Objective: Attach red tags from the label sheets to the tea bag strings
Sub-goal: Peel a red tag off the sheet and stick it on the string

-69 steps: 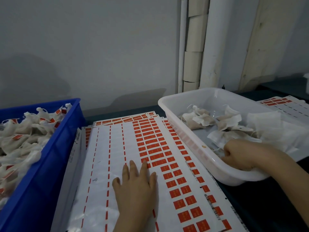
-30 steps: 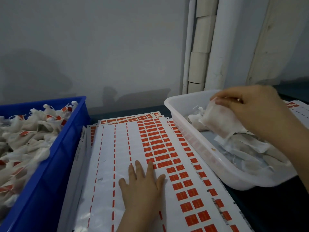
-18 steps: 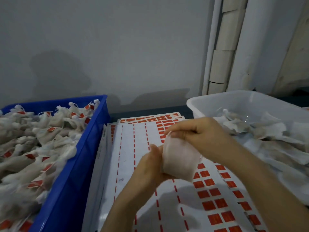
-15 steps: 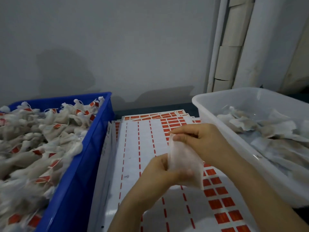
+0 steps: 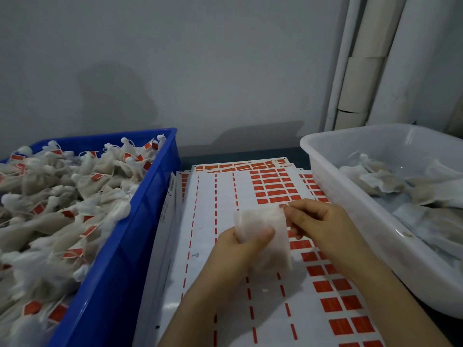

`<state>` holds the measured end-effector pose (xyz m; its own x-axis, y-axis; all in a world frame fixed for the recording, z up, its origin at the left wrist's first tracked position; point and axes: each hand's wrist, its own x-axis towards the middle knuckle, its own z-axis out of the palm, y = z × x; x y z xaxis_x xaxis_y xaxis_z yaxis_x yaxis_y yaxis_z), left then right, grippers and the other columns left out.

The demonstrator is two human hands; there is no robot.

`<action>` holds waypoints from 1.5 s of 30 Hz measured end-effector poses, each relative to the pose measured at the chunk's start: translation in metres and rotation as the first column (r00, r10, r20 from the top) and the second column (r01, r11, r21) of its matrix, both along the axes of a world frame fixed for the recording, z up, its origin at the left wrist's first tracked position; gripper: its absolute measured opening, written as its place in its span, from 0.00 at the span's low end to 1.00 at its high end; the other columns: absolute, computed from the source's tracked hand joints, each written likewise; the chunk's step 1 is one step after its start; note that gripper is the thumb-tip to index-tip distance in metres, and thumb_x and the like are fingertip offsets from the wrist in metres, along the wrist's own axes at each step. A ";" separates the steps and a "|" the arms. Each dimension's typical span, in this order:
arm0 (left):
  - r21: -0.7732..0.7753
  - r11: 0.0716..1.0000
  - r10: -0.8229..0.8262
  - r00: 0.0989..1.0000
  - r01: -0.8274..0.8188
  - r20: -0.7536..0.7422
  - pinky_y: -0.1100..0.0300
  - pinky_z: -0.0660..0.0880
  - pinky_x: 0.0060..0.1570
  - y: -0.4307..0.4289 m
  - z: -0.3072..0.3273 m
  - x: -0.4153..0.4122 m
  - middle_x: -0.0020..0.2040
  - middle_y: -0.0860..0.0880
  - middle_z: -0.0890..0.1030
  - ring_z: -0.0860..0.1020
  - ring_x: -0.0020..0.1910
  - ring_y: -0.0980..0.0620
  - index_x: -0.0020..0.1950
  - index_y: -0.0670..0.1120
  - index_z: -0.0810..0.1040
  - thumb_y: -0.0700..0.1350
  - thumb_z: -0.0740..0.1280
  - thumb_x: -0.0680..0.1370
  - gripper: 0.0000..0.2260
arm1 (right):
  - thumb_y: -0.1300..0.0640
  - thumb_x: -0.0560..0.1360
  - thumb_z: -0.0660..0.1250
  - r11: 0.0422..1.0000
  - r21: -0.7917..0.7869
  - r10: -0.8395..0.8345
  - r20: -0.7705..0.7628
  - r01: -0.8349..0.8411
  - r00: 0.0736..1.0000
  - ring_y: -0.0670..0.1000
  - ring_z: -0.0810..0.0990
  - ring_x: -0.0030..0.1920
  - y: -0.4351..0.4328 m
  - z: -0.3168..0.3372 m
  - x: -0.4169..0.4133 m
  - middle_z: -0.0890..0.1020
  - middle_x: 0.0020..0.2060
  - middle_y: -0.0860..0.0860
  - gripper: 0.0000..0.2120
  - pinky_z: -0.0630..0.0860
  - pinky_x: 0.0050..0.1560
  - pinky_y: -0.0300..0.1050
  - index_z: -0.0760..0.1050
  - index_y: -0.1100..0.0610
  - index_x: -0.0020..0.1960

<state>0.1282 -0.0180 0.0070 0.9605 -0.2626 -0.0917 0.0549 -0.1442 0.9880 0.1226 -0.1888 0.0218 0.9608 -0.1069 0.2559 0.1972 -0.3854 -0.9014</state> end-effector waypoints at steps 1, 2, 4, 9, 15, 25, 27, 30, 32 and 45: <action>-0.010 1.000 0.021 0.999 -0.020 0.025 0.65 0.77 0.43 -0.001 0.002 -0.001 0.48 0.67 0.78 0.79 0.49 0.57 0.55 0.61 0.75 0.68 0.62 0.63 0.23 | 0.49 0.72 0.65 1.000 -0.004 0.009 0.014 -0.009 1.000 0.36 0.79 0.37 0.003 0.000 0.000 0.80 0.33 0.34 0.03 0.69 0.30 0.22 0.76 0.43 0.40; -0.030 0.999 0.043 0.998 -0.041 0.054 0.67 0.74 0.43 -0.004 0.003 -0.001 0.49 0.70 0.75 0.76 0.50 0.60 0.54 0.64 0.76 0.68 0.61 0.64 0.21 | 0.51 0.72 0.66 1.000 0.006 0.017 0.024 -0.017 1.000 0.34 0.79 0.37 0.005 -0.001 -0.001 0.80 0.33 0.32 0.04 0.69 0.30 0.22 0.76 0.42 0.40; -0.090 0.991 0.103 0.993 -0.097 0.065 0.73 0.71 0.39 -0.006 0.007 -0.001 0.43 0.75 0.76 0.75 0.46 0.67 0.47 0.65 0.79 0.63 0.64 0.67 0.12 | 0.52 0.72 0.67 1.000 -0.005 0.016 0.048 -0.015 0.999 0.32 0.78 0.38 0.011 -0.003 -0.001 0.79 0.32 0.30 0.06 0.69 0.31 0.22 0.75 0.41 0.40; -0.106 0.978 0.183 0.982 -0.178 0.040 0.78 0.69 0.25 -0.004 0.003 0.004 0.37 0.72 0.79 0.77 0.39 0.70 0.43 0.59 0.82 0.52 0.71 0.72 0.02 | 0.49 0.71 0.66 1.000 0.002 -0.009 0.070 0.009 0.998 0.37 0.79 0.37 0.015 -0.005 -0.001 0.80 0.32 0.34 0.02 0.71 0.33 0.24 0.76 0.43 0.40; -0.103 0.985 0.147 0.987 -0.140 0.069 0.77 0.69 0.25 -0.007 0.001 0.000 0.36 0.68 0.80 0.76 0.40 0.71 0.41 0.54 0.81 0.53 0.71 0.72 0.03 | 0.41 0.64 0.63 0.993 0.113 -0.021 0.077 0.013 0.997 0.40 0.80 0.35 0.018 -0.005 -0.003 0.80 0.32 0.37 0.12 0.73 0.33 0.26 0.78 0.46 0.41; -0.102 0.990 0.098 0.994 -0.093 0.054 0.78 0.70 0.27 -0.005 0.004 0.003 0.38 0.57 0.85 0.81 0.39 0.65 0.41 0.50 0.82 0.50 0.68 0.75 0.06 | 0.42 0.65 0.65 0.870 0.445 -0.240 0.006 0.213 0.971 0.49 0.84 0.37 0.013 0.004 -0.004 0.84 0.35 0.45 0.12 0.81 0.38 0.45 0.78 0.48 0.42; -0.116 0.991 0.069 0.997 -0.063 0.045 0.74 0.73 0.29 -0.003 0.004 0.004 0.38 0.56 0.85 0.82 0.39 0.62 0.38 0.51 0.82 0.51 0.68 0.75 0.08 | 0.44 0.67 0.65 0.856 0.466 -0.249 -0.006 0.223 0.968 0.51 0.84 0.38 0.014 0.004 -0.004 0.84 0.35 0.46 0.09 0.82 0.39 0.47 0.79 0.47 0.40; -0.132 0.991 -0.003 1.000 0.002 -0.005 0.56 0.81 0.43 0.000 0.005 0.003 0.39 0.53 0.84 0.84 0.40 0.53 0.44 0.54 0.81 0.50 0.68 0.75 0.03 | 0.43 0.67 0.65 0.848 0.488 -0.228 -0.014 0.206 0.973 0.52 0.84 0.36 0.012 0.006 -0.006 0.84 0.34 0.49 0.10 0.82 0.41 0.50 0.79 0.49 0.38; -0.128 0.991 -0.048 0.998 0.042 -0.045 0.56 0.81 0.42 0.002 0.004 0.001 0.42 0.54 0.85 0.84 0.41 0.52 0.54 0.57 0.73 0.49 0.69 0.75 0.10 | 0.43 0.66 0.64 0.840 0.507 -0.222 -0.002 0.193 0.975 0.51 0.84 0.36 0.008 0.008 -0.007 0.84 0.35 0.49 0.12 0.81 0.41 0.50 0.79 0.51 0.41; 0.024 0.981 0.168 0.910 -0.191 0.379 0.75 0.73 0.35 0.001 -0.005 0.000 0.35 0.61 0.80 0.78 0.41 0.65 0.35 0.49 0.79 0.35 0.63 0.77 0.14 | 0.50 0.72 0.66 0.995 -0.096 0.003 0.097 0.007 0.995 0.33 0.77 0.43 0.017 -0.001 -0.009 0.78 0.37 0.32 0.06 0.71 0.35 0.22 0.73 0.39 0.43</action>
<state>0.1285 -0.0167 0.0024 0.9580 -0.0876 0.2730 -0.2860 -0.2255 0.9313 0.1133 -0.1721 0.0204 0.9307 -0.0789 0.3572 0.2812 -0.4701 -0.8366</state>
